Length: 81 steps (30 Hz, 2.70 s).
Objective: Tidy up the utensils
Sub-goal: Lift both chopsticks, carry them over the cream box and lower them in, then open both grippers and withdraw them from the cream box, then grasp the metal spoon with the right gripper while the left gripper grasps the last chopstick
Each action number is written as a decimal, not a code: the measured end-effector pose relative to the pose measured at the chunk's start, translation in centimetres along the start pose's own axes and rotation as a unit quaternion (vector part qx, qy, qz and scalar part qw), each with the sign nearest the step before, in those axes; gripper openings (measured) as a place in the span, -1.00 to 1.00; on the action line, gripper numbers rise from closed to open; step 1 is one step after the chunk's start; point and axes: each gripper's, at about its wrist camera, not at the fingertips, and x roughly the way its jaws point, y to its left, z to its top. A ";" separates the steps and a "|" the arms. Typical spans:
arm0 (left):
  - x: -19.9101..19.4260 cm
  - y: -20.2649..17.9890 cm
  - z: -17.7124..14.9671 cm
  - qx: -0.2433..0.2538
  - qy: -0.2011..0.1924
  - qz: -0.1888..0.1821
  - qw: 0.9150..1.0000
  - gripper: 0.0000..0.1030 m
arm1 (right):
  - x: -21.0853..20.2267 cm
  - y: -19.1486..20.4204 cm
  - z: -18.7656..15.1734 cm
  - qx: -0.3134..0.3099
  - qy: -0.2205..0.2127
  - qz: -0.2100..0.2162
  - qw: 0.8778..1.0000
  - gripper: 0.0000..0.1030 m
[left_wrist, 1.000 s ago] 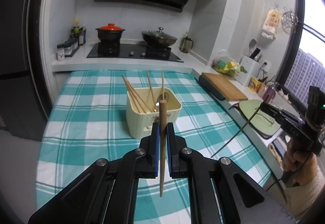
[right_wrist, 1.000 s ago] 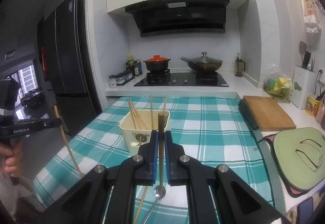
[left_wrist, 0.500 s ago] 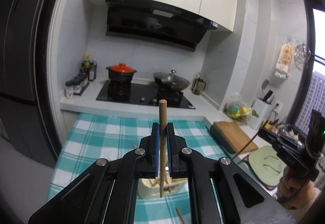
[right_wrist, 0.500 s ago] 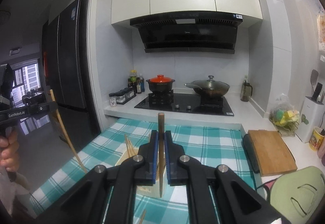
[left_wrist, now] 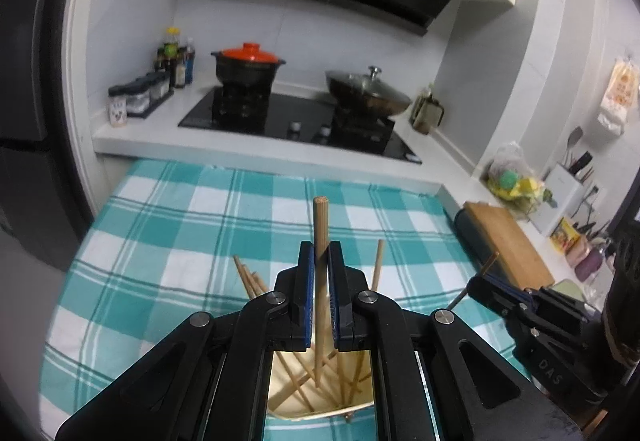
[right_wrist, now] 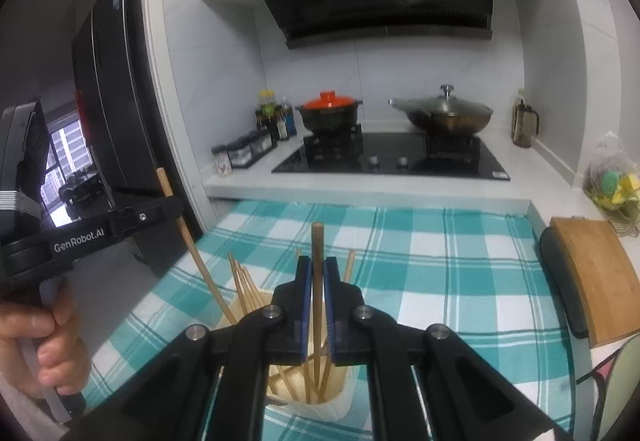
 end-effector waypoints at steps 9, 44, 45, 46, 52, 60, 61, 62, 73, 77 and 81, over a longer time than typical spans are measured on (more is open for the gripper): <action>3.5 0.0 -1.3 0.018 0.042 0.027 0.999 -0.67 | 6.7 -1.0 -0.9 0.011 0.082 -0.053 0.995 -0.85; -15.0 -2.7 -31.9 0.091 0.129 0.058 0.986 0.45 | -17.5 3.9 -31.8 0.023 0.098 -0.083 0.991 -0.27; -15.0 -2.7 -31.9 0.091 0.128 0.061 0.986 0.47 | -17.7 3.9 -31.8 0.026 0.095 -0.082 0.992 -0.27; -14.9 -2.7 -31.9 0.092 0.128 0.065 0.985 0.47 | -17.8 4.0 -31.9 0.027 0.092 -0.083 0.992 -0.27; -14.6 -2.5 -32.5 0.097 0.133 0.080 0.983 0.48 | -17.3 4.9 -32.1 0.023 0.095 -0.074 0.992 -0.27; -13.6 -1.6 -33.6 0.074 0.153 0.079 0.982 0.49 | -16.2 5.7 -33.1 0.023 0.115 -0.065 0.991 -0.27; -13.5 -1.4 -33.8 0.069 0.158 0.078 0.982 0.49 | -16.1 5.6 -33.2 0.023 0.117 -0.068 0.990 -0.27; -13.3 -1.4 -33.9 0.066 0.162 0.076 0.982 0.49 | -16.0 5.5 -33.3 0.025 0.120 -0.071 0.990 -0.27; -13.3 -1.1 -34.3 0.053 0.163 0.077 0.982 0.49 | -12.1 4.5 -32.3 0.033 0.163 -0.067 0.984 -0.49; -13.5 -1.0 -34.4 0.055 0.163 0.079 0.982 0.49 | -8.9 5.4 -30.8 0.019 0.168 -0.062 0.984 -0.49; -13.8 -0.6 -34.3 0.054 0.161 0.086 0.982 0.51 | -5.7 5.6 -30.6 0.006 0.184 -0.085 0.979 -0.56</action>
